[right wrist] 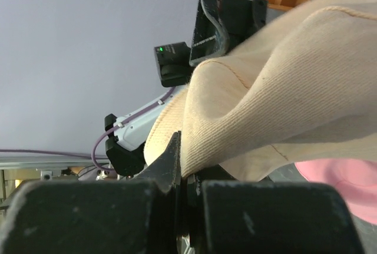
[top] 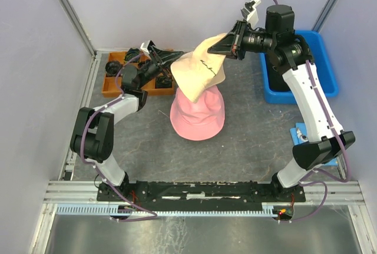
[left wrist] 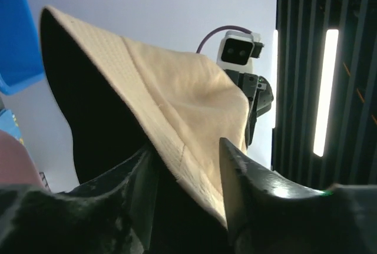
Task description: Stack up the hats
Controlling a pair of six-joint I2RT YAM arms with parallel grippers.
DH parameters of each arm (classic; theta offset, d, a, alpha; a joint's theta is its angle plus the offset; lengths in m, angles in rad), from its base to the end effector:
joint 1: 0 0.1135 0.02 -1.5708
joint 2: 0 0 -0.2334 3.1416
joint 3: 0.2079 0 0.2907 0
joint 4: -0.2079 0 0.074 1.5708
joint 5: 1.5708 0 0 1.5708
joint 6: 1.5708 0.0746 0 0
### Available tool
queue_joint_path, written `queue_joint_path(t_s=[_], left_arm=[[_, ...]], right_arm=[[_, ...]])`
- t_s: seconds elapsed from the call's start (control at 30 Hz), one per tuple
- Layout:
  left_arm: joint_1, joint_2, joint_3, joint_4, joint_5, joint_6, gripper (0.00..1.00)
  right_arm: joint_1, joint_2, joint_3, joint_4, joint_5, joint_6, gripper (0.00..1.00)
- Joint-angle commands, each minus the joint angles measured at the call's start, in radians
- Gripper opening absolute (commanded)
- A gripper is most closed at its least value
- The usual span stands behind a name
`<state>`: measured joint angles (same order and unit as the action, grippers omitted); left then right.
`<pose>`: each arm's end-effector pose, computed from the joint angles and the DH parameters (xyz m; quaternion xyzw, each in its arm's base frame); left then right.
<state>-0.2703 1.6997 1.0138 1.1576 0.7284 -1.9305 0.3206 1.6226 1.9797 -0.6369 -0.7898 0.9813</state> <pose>0.3950 -0.1610 0.2702 -0.1552 0.5535 -0.7946 0.1953 0.3622 0.1761 0.4673 0.0202 0.7725 0.5809 0.2555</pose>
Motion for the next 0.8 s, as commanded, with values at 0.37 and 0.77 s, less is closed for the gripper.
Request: queue_joint_path(t_s=[0.37,0.77], left_arm=[[-0.087,0.004,0.043,-0.099,-0.034,0.148,0.03],[-0.072,-0.065,-0.083,-0.114,0.007,0.213,0.03]], right_arm=[[-0.119,-0.066,0.035,-0.376,0.03,-0.284,0.0],[-0.154,-0.08,-0.121,-0.323,-0.015,-0.28,0.0]])
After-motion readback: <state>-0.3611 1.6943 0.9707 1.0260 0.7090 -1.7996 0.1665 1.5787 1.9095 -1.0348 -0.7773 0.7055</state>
